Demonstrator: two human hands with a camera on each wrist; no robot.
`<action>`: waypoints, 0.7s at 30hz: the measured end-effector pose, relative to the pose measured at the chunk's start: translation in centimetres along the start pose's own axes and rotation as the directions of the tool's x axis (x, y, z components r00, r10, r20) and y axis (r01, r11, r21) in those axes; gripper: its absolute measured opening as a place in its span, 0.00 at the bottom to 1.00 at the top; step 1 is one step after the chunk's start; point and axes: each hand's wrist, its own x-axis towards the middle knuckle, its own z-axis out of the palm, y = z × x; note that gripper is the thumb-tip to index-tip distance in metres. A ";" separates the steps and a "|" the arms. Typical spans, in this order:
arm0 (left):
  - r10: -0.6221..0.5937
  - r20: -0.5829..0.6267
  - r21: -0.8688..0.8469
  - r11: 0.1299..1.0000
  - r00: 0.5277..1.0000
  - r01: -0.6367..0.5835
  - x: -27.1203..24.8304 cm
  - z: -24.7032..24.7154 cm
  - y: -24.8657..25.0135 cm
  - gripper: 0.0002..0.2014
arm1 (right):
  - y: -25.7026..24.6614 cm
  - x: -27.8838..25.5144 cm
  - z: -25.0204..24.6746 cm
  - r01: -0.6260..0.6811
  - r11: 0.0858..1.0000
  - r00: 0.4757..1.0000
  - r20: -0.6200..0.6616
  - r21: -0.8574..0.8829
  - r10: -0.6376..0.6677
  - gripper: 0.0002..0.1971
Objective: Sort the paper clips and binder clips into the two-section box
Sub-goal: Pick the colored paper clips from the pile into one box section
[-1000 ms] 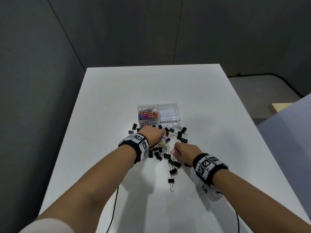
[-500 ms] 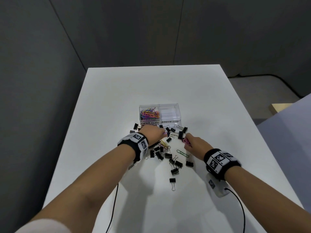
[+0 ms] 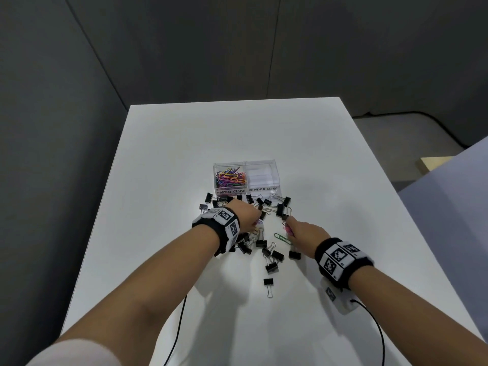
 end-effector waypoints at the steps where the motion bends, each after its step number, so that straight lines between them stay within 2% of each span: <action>1: 0.001 0.009 0.016 1.000 1.000 -0.001 -0.1 -0.1 0.1 0.13 | 0.0 0.0 0.1 -0.008 1.000 1.000 0.004 -0.009 0.009 0.03; 6: 0.017 -0.006 0.044 0.999 1.000 -0.016 -0.9 0.1 0.5 0.12 | -0.2 0.6 0.4 -0.029 0.998 0.999 0.035 -0.049 0.030 0.15; 15: -0.002 0.016 0.078 0.997 1.000 0.001 -1.2 0.4 1.5 0.12 | -0.9 0.9 0.8 0.005 0.986 1.000 -0.009 -0.168 -0.007 0.14; 19: -0.034 0.027 -0.001 0.999 0.999 0.034 -1.1 -0.1 1.2 0.12 | -0.9 0.8 0.9 0.013 0.982 1.000 -0.001 -0.190 -0.014 0.10; 21: -0.043 0.036 -0.027 0.999 0.998 0.044 -1.1 -0.3 0.8 0.13 | -0.7 1.0 1.0 0.002 0.987 1.000 0.010 -0.161 -0.001 0.11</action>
